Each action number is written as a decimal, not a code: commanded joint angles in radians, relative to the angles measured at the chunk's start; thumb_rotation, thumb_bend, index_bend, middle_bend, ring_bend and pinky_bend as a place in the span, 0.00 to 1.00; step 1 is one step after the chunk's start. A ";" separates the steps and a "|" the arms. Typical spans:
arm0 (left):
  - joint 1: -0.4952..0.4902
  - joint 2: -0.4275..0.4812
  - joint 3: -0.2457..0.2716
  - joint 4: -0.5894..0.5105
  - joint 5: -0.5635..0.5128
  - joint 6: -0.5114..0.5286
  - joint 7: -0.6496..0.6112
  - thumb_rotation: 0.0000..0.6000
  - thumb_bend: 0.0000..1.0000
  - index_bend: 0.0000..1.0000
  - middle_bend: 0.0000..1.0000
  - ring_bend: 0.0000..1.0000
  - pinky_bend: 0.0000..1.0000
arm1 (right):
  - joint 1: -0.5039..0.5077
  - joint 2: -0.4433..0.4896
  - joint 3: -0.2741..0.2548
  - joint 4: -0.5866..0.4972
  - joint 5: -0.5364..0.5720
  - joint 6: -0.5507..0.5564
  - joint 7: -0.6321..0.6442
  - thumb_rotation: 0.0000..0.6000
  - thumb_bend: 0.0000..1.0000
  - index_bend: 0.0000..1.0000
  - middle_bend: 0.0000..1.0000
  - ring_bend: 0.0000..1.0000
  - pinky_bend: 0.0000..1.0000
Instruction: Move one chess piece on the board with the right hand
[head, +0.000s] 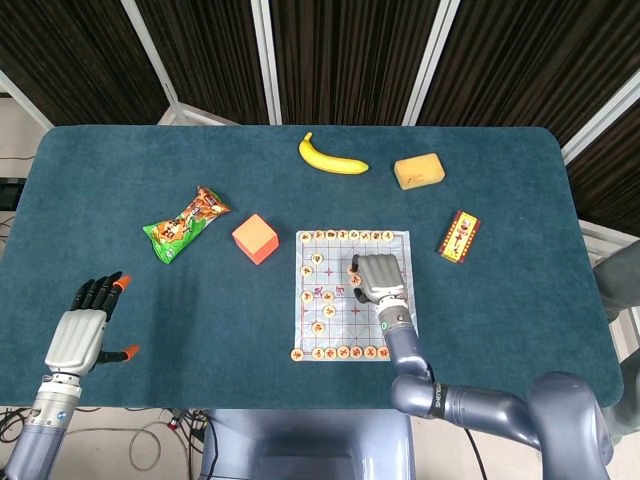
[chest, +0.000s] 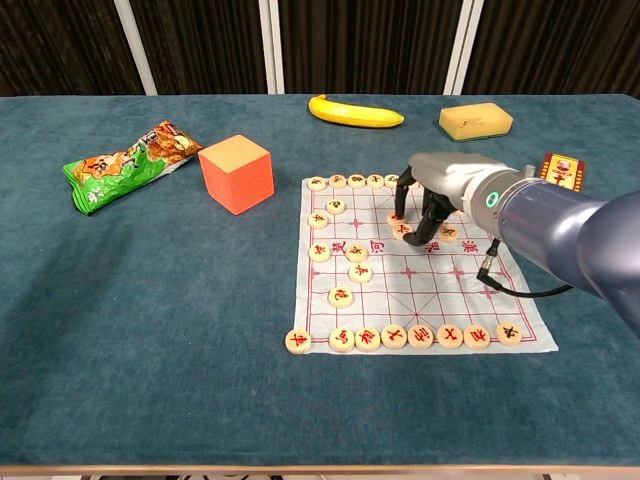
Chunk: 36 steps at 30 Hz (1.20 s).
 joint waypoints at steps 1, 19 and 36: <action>0.000 0.000 0.000 0.000 0.000 0.001 0.000 1.00 0.00 0.00 0.00 0.00 0.00 | -0.002 0.000 0.000 -0.006 0.002 0.006 -0.004 1.00 0.41 0.38 1.00 1.00 0.90; 0.004 0.004 0.005 0.003 0.015 0.014 0.008 1.00 0.00 0.00 0.00 0.00 0.00 | -0.129 0.252 -0.057 -0.394 -0.246 0.237 0.024 1.00 0.41 0.11 0.86 0.84 0.71; 0.022 0.004 0.016 0.009 0.052 0.059 0.043 1.00 0.00 0.00 0.00 0.00 0.00 | -0.577 0.850 -0.317 -0.743 -0.671 0.559 0.354 1.00 0.31 0.00 0.02 0.00 0.00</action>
